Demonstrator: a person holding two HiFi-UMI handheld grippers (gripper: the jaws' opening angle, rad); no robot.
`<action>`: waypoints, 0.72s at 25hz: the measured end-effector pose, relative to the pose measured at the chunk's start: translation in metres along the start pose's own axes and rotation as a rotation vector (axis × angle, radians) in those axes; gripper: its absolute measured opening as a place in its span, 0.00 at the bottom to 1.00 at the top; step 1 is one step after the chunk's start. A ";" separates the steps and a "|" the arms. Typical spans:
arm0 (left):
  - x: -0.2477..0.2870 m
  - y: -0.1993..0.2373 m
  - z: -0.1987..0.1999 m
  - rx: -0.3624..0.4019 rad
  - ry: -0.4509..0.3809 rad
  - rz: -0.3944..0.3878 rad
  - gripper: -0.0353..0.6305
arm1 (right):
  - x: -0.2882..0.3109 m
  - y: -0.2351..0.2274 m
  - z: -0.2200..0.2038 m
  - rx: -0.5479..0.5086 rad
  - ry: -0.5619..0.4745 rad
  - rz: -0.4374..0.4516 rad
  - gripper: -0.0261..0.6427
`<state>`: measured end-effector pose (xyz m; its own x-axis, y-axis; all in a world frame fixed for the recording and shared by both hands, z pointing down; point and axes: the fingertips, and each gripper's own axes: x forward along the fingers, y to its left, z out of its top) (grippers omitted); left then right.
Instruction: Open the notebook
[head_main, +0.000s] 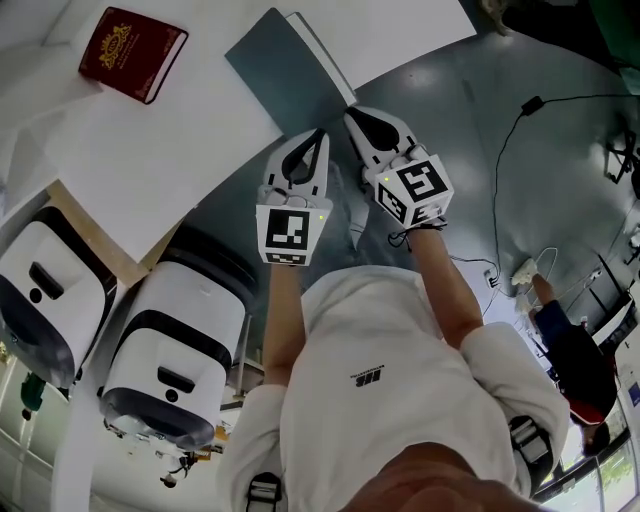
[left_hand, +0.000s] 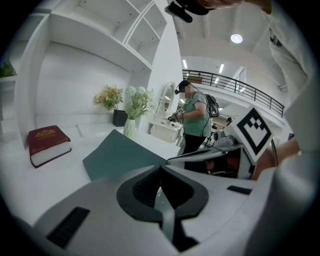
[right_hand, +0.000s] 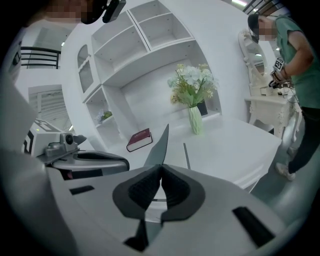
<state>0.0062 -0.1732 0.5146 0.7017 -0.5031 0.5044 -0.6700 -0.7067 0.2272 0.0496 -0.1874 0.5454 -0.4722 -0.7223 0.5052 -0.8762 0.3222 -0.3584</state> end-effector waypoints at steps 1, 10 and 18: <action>-0.001 0.000 0.000 -0.001 -0.002 0.005 0.05 | -0.001 0.002 0.002 -0.011 0.000 0.005 0.04; -0.016 0.004 0.003 -0.026 -0.027 0.052 0.05 | -0.005 0.024 0.014 -0.079 -0.004 0.049 0.04; -0.032 0.012 0.006 -0.040 -0.054 0.096 0.05 | -0.008 0.043 0.024 -0.135 0.003 0.082 0.04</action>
<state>-0.0231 -0.1685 0.4961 0.6454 -0.5942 0.4800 -0.7429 -0.6343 0.2138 0.0179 -0.1825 0.5067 -0.5425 -0.6888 0.4809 -0.8398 0.4590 -0.2899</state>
